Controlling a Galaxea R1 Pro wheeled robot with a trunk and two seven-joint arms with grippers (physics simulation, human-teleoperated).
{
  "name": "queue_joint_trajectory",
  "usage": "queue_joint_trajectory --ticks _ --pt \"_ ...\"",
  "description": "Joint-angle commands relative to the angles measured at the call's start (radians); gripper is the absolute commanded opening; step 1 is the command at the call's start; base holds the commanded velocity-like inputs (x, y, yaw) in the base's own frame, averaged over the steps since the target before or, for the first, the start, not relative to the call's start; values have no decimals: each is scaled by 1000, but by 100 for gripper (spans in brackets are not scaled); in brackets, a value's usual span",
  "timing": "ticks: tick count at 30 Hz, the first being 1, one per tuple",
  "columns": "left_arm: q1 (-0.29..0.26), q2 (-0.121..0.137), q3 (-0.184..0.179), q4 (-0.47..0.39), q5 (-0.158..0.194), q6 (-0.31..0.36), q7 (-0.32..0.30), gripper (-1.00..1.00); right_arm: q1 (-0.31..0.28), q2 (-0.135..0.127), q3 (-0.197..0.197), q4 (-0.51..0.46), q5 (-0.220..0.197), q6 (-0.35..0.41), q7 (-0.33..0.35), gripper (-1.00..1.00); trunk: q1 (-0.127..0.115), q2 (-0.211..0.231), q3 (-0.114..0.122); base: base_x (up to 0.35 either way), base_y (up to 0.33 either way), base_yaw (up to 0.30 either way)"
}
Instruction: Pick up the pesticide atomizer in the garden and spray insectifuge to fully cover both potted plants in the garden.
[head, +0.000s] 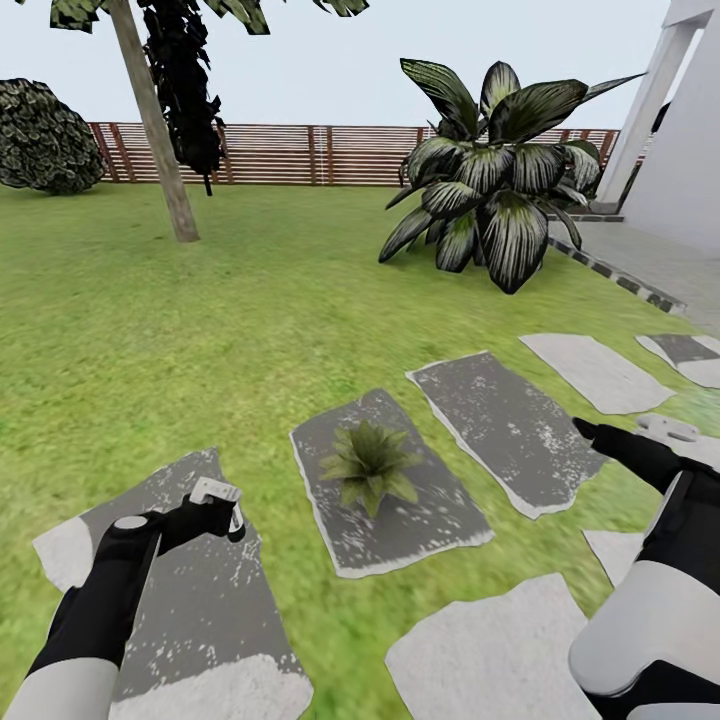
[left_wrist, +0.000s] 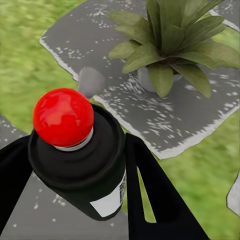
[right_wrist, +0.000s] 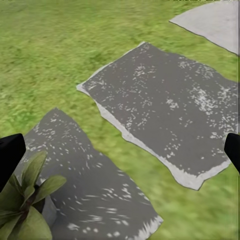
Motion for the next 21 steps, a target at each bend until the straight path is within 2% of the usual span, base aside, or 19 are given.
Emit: queue_joint_trajectory --ticks 1,4,8,10,12,13,14,16,17,18,19,21 --pt "1 0 2 -2 -6 5 -8 -100 -2 -2 -3 -1 9 2 10 100 0 0 -1 0 0 0" --pt "3 2 3 -8 -6 28 -8 -100 -1 -3 -5 -1 8 0 10 100 0 0 -1 0 0 0" --pt "-2 4 0 -19 -5 182 -11 -100 -2 -2 0 -44 9 2 10 100 0 0 -1 0 0 0" --pt "-22 6 0 -62 -4 234 -26 -100 -2 -3 8 -78 8 20 11 100 0 0 -1 0 0 0" --pt "-65 10 0 -91 -4 254 -80 -100 -3 -8 66 -104 6 110 11 100 0 0 -1 0 0 0" --pt "-91 15 0 -99 -6 258 -132 -100 -5 -12 137 -117 5 178 12 100 0 0 -1 0 0 0" --pt "-110 20 0 -102 -6 260 -170 -100 -6 -22 192 -123 4 212 12 100 0 0 -1 0 0 0" --pt "-156 33 -1 -105 -7 263 -285 -100 -8 -65 361 -131 2 259 12 100 0 0 -1 0 0 0" --pt "-166 36 -1 -106 -7 263 -328 -100 -10 -76 418 -132 1 268 12 100 0 0 -1 0 0 0" --pt "-171 37 -3 -106 -7 263 -367 -100 -11 -82 450 -133 -1 274 12 100 0 0 -1 0 0 0" --pt "-173 38 -8 -106 -7 262 -392 -100 -11 -84 463 -133 -1 277 12 100 0 0 -1 0 0 0" --pt "-178 39 -42 -107 -8 262 -473 -100 -11 -86 479 -132 -4 282 24 100 0 0 -1 0 0 0"
